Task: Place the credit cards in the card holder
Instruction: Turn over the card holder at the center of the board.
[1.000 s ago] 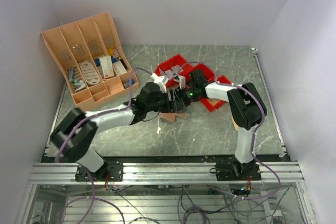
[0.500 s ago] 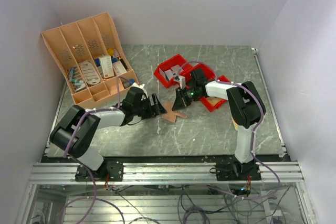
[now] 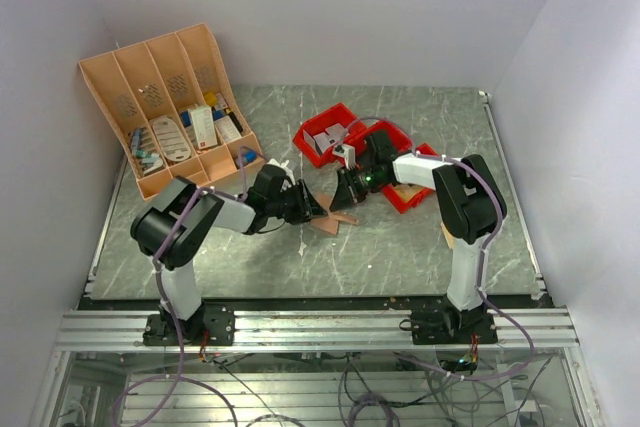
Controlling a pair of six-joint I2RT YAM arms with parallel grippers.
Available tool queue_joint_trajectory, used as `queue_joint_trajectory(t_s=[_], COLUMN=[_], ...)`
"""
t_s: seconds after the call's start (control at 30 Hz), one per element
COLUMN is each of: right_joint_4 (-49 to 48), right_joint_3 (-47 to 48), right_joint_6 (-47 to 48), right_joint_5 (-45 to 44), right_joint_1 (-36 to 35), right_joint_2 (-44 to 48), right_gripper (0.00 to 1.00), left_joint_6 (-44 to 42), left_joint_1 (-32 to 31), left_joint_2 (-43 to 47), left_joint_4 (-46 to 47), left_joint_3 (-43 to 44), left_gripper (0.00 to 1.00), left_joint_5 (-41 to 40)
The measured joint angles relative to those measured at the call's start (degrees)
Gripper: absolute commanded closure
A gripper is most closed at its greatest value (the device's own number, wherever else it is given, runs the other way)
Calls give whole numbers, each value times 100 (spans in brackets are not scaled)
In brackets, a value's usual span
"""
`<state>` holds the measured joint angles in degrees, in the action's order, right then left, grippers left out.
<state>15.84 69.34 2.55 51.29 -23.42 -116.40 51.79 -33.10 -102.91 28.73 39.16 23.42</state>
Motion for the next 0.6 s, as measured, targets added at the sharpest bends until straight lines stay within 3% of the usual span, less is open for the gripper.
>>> queue_joint_trajectory(t_s=[0.03, 0.07, 0.2, 0.33, 0.47, 0.6], right_joint_4=[24, 46, 170, 251, 293, 129], right_joint_3=[0, 0, -2, -94, -179, -328], right_joint_6=[7, 9, 74, 304, 627, 798], right_joint_5=[7, 26, 81, 94, 337, 581], right_joint_1=[17, 33, 142, 256, 564, 1001], right_joint_2=[0, 0, 63, 354, 1012, 1952], right_gripper=[93, 92, 91, 90, 88, 86], left_joint_6=[15, 61, 50, -566, -1705, -2938], left_joint_1=[-22, -35, -63, -162, -413, -1163], left_joint_2=[-90, -153, -232, 111, 977, 1871], left_joint_4=[48, 85, 90, -898, -2433, -3320], left_joint_3=[39, 59, 243, 603, 1139, 1751], left_gripper=[83, 92, 93, 93, 93, 93], left_joint_5=[17, 28, 166, -59, -1032, -2306])
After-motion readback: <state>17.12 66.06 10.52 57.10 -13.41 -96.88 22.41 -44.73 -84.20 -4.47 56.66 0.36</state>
